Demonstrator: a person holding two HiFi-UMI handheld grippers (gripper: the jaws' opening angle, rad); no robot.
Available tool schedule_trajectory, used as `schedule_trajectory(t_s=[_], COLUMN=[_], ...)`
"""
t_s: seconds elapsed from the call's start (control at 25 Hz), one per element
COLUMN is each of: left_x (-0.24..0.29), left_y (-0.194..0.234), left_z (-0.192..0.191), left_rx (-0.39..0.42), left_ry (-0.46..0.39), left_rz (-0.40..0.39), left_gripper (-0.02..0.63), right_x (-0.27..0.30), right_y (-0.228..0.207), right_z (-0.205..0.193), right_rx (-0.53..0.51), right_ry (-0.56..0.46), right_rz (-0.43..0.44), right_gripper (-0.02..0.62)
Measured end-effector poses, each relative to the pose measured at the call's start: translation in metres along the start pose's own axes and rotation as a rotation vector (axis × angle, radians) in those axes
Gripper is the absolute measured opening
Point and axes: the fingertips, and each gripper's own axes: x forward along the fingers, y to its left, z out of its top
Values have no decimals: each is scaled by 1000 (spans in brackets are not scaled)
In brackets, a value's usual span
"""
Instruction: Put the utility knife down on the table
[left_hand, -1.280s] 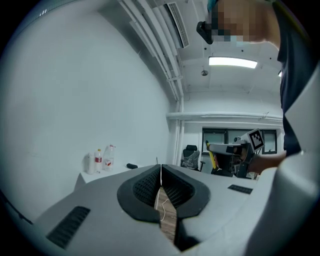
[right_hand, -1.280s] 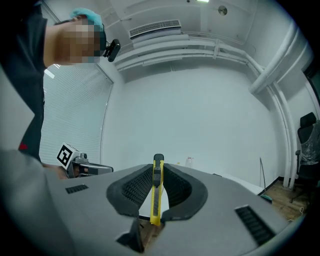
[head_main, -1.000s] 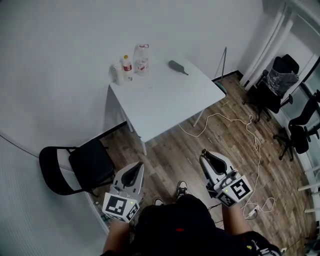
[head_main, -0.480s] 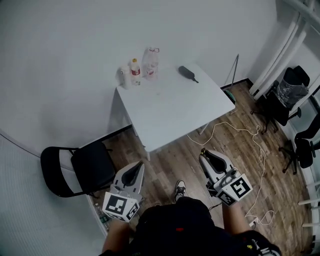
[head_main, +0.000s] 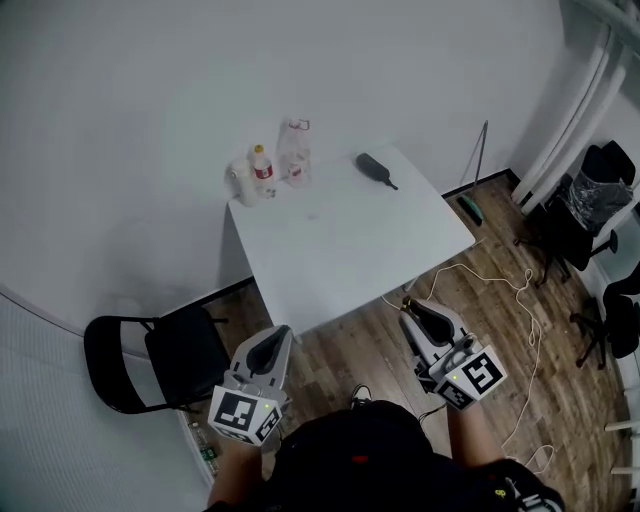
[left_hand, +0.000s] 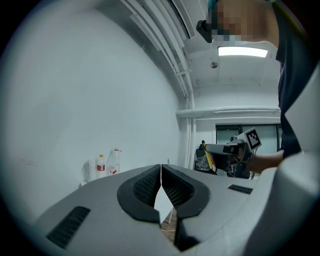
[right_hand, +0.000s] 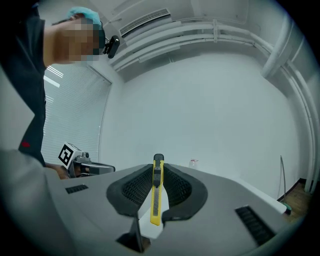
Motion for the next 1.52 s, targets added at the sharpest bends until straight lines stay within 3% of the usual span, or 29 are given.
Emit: schedule_trajectory(t_s=[0.28,0.52,0.64,0.8,1.24,1.52], left_x=[67,92,95,102,126,131], left_y=[-10,-2,16,48,164,197], left_z=[2,-13,-19,-22,-17,-31], left_rx=[-36,-67,-96,-112,-54,-89], left_ry=[33,76,84,77,77,99], left_rz=[29,60,80,69,-14,-11], left_gripper=[25,25,25,25,25,25], right_x=[5,21,38,73,179,214], right_y=[-70,-108,-111,-105,-97,-111], right_z=[-11,-36,-48,-47,-58,-87], right_rx=[47,85,77,91,42,49], right_ry=[20,82,124,104,150,216], right_rz=[34,35,45,55,-30,-61], right_gripper=[75,75,75,75,75,75])
